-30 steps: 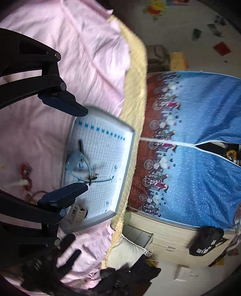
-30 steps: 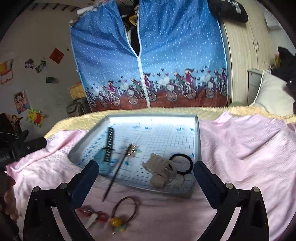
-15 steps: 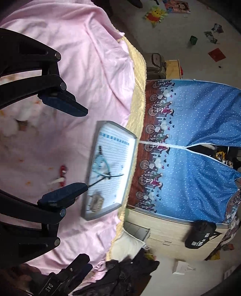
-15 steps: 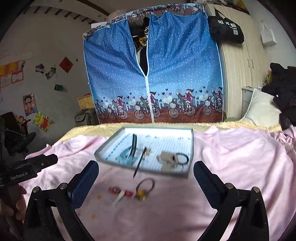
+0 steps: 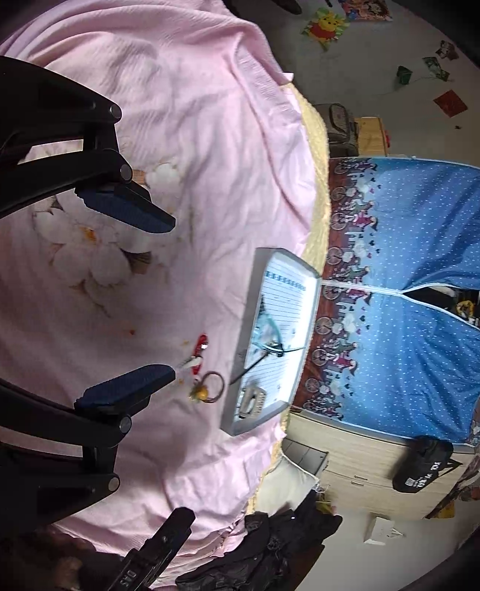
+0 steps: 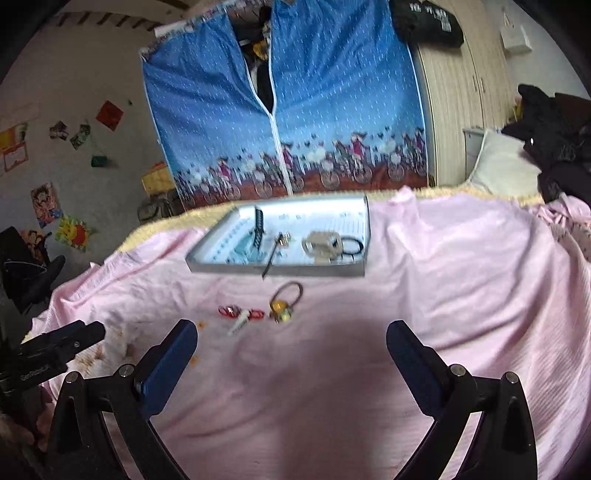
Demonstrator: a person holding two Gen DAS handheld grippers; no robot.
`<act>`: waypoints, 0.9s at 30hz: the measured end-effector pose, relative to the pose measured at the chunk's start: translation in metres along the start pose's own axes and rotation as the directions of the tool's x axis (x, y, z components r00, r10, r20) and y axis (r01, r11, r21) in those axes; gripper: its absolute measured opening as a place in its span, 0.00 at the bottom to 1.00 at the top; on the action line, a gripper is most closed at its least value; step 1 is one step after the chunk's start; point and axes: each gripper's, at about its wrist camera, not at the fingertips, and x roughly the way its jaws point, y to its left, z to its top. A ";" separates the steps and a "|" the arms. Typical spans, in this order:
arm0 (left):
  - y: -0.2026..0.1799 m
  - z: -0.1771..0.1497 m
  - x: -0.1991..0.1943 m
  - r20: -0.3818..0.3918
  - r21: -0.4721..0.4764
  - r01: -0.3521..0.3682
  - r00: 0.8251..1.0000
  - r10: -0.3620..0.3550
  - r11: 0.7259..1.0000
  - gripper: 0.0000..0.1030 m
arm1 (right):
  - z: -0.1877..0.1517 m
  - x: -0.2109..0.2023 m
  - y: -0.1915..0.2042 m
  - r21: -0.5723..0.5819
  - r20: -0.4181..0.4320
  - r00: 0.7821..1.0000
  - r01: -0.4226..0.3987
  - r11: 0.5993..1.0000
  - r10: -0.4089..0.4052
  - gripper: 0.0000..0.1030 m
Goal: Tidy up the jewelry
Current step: 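Move the right tool to the brown beaded hair tie while the left tool nears the silver ring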
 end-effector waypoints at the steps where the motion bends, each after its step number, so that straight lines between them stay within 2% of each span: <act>1: 0.001 -0.001 0.003 -0.020 -0.005 0.009 1.000 -0.009 1.000 0.66 | -0.002 0.003 -0.002 0.007 -0.017 1.000 0.006 1.000 -0.006 1.00; 4: 0.006 0.000 0.014 -0.082 -0.035 0.048 0.995 -0.051 0.998 0.66 | -0.008 0.019 -0.009 0.038 -0.106 0.993 0.051 0.998 -0.046 1.00; 7: 0.006 0.003 0.024 -0.118 -0.027 0.044 0.992 -0.047 0.999 0.66 | -0.014 0.032 -0.020 0.072 -0.181 0.981 0.079 0.994 -0.065 1.00; 11: 0.005 0.010 0.041 -0.170 0.008 0.042 0.985 -0.040 0.999 0.66 | -0.016 0.046 -0.036 0.129 -0.266 0.962 0.095 0.987 -0.058 1.00; 15: 0.001 0.023 0.063 -0.221 0.005 0.104 0.970 -0.101 0.995 0.66 | -0.009 0.067 -0.056 0.187 -0.349 0.937 0.088 0.978 -0.018 1.00; 17: -0.001 0.030 0.076 -0.235 0.005 0.123 0.965 -0.119 0.992 0.66 | -0.005 0.075 -0.069 0.218 -0.353 0.936 0.081 0.973 0.002 1.00; 21: -0.005 0.039 0.102 -0.240 0.039 0.087 0.968 -0.075 0.995 0.66 | 0.007 0.091 -0.082 0.221 -0.342 0.940 0.056 0.974 0.023 1.00; 24: -0.009 0.041 0.121 -0.248 0.099 0.070 0.968 -0.043 0.993 0.66 | 0.016 0.101 -0.076 0.175 -0.314 0.947 -0.016 0.984 0.071 1.00; 27: -0.013 0.040 0.134 -0.247 0.160 0.086 0.968 -0.044 0.983 0.66 | 0.022 0.115 -0.064 0.088 -0.299 0.949 -0.080 0.993 0.103 1.00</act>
